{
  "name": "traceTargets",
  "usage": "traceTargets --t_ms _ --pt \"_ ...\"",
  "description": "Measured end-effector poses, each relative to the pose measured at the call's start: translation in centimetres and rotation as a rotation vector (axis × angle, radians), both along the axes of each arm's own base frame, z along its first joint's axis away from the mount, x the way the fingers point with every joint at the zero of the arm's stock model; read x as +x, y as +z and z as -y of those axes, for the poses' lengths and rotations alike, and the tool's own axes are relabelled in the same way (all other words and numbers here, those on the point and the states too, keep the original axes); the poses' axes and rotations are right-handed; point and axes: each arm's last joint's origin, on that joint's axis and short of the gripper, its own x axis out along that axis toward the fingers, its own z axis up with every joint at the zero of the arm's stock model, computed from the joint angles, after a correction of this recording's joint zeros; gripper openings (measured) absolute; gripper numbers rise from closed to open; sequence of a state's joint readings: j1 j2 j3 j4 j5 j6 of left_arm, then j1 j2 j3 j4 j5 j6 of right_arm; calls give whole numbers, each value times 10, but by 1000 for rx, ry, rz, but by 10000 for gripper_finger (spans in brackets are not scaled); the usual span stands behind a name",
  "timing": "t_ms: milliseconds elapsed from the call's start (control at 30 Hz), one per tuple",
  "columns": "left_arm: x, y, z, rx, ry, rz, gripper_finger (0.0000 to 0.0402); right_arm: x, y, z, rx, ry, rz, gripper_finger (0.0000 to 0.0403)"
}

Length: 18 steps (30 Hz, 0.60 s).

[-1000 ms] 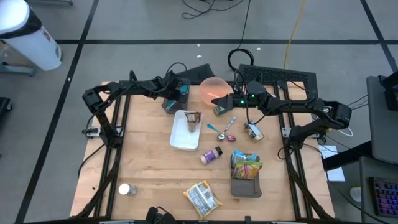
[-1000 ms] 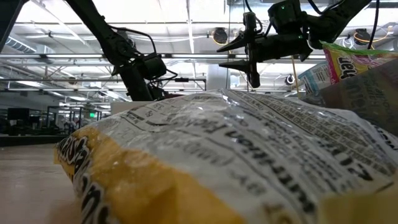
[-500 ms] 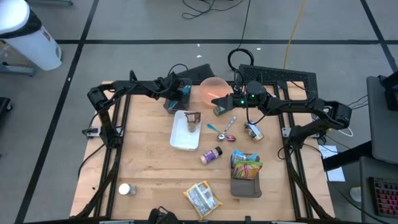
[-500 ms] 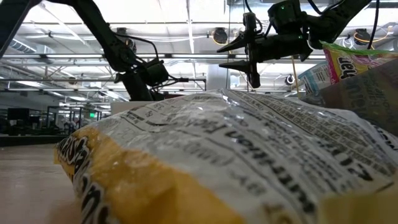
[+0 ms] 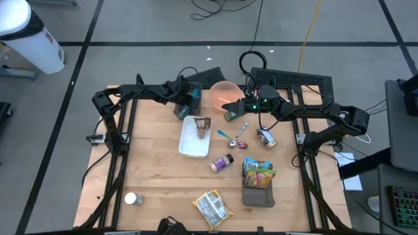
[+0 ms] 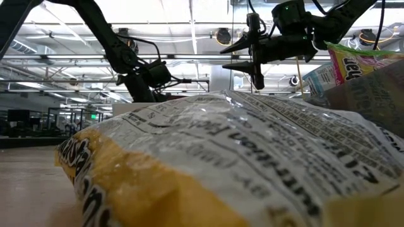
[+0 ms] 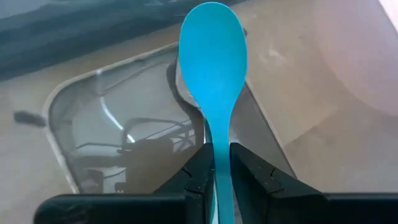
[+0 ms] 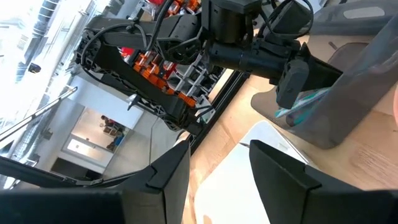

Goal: Pick & Place Food Item
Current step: Put the blue baby spoon into the top black transparent bin, then put the purple spoon into the top black transparent bin

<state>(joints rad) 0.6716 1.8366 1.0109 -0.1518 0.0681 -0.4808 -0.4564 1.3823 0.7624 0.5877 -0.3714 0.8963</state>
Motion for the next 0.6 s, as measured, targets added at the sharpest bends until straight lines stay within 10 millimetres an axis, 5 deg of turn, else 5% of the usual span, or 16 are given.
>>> traceTargets --t_ms 267,600 --pt "-5 23 3 11 -24 66 62 0 -1 0 3 0 -6 159" --pt "-32 110 14 211 -73 258 63 0 -1 0 9 -1 -5 160"
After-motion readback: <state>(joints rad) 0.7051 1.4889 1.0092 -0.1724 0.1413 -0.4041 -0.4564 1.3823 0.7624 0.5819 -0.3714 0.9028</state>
